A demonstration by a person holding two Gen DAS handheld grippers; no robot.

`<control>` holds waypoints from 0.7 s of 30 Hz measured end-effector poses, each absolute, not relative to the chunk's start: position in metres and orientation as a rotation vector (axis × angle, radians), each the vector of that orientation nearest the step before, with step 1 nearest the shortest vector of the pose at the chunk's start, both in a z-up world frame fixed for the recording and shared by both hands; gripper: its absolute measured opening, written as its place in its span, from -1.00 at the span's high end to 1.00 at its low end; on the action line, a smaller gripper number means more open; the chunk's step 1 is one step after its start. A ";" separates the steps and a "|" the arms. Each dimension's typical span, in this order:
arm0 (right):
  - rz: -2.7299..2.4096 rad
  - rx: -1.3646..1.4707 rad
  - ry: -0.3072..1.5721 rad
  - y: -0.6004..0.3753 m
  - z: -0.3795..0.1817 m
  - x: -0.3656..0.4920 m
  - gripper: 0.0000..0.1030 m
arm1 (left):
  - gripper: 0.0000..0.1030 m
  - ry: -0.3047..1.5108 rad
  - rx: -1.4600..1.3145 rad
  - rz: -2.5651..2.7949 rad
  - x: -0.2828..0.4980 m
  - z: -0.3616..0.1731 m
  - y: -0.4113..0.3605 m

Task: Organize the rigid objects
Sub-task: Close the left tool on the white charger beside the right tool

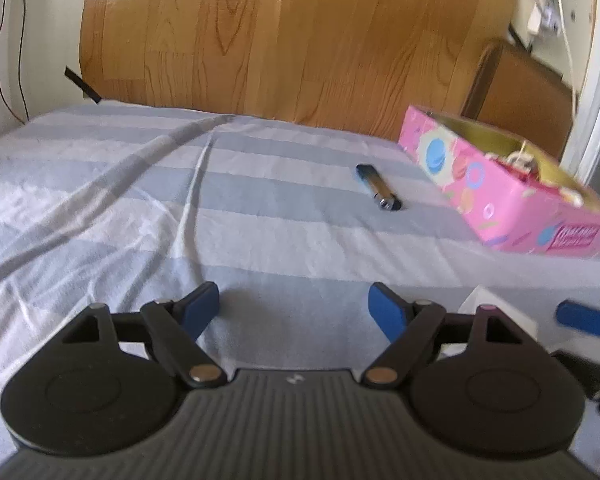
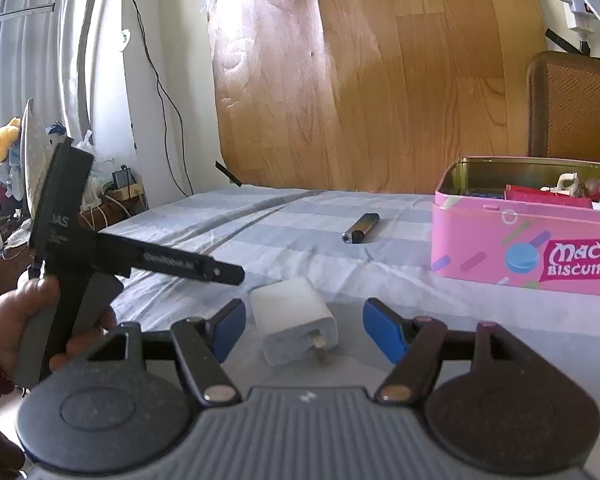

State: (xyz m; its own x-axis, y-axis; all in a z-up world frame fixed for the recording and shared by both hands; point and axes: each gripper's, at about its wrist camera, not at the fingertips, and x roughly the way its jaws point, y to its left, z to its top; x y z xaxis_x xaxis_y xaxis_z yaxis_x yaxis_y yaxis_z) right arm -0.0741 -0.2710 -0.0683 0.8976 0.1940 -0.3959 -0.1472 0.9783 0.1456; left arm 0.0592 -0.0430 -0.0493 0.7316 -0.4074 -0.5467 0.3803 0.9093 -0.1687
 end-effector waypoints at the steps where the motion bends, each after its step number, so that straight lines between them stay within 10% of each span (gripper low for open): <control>1: 0.174 0.109 0.425 -0.270 -0.068 -0.076 -0.31 | -0.52 0.615 -0.072 -0.443 0.059 -0.049 -0.040; 18: 0.223 0.079 0.572 -0.269 -0.074 -0.055 -0.28 | -0.32 0.696 -0.208 -0.800 0.037 -0.056 -0.094; 21: 0.234 0.079 0.598 -0.268 -0.076 -0.049 0.16 | -0.19 0.676 -0.181 -0.804 0.029 -0.058 -0.098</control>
State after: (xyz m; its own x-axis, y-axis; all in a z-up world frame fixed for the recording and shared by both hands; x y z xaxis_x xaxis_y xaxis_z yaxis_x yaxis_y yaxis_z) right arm -0.0492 -0.2685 -0.0760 0.8011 0.2408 -0.5479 -0.1955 0.9706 0.1407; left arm 0.0285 -0.0983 -0.0579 0.4984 -0.7159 -0.4889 0.6049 0.6912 -0.3954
